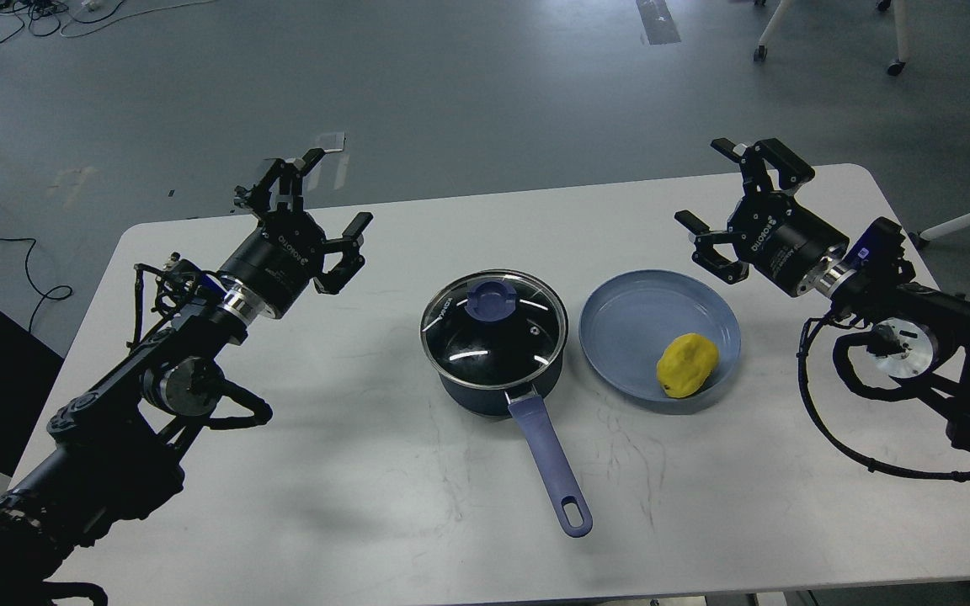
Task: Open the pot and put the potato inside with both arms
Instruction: 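Raise the left gripper and swing it toward the glass pot lid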
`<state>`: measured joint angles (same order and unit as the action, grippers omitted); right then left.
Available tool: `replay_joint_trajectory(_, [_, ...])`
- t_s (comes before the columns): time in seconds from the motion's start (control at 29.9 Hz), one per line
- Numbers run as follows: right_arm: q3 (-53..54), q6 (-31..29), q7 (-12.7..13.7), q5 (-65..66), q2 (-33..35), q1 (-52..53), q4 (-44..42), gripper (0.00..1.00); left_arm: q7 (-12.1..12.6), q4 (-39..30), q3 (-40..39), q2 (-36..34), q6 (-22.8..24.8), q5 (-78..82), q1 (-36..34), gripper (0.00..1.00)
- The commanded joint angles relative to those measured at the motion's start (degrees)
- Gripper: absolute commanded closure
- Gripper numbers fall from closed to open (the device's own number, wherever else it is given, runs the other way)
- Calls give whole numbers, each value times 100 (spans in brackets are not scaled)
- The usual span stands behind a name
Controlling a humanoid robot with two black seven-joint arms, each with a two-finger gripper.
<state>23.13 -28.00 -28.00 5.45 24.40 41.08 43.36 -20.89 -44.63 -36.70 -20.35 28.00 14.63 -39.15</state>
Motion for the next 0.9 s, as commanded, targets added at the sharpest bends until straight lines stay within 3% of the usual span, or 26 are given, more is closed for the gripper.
replay_joint_trajectory(0.0, [25, 0, 0, 0, 100, -4, 14, 0, -29, 6, 14, 109, 0, -4, 179, 2])
replay_joint_trajectory(0.23, [17, 0, 0, 0, 301, 22, 14, 0, 14, 94, 32, 13, 0, 13, 48, 2])
replay_joint_trajectory(0.33, [8, 0, 0, -9, 451, 84, 14, 0, -91, 138, -20, -153, 0, -101, -119, 2])
replay_joint_trajectory(0.53, [-1, 0, 0, -9, 714, 84, 50, 0, -82, 806, 5, -294, 0, 4, -680, 2])
replay_joint_trajectory(0.67, [-1, 0, 0, -17, 890, 84, 67, 0, -170, -61, 5, -680, 0, 784, -787, 2])
replay_joint_trajectory(0.8, [8, 0, 0, -17, 970, 84, 102, 0, -711, -1510, -3, -1059, 0, 2872, -875, 2])
replay_joint_trajectory(0.87, [8, 0, 0, -17, 987, 66, 102, 0, -711, -2118, -3, -1112, 0, 3816, -884, 2])
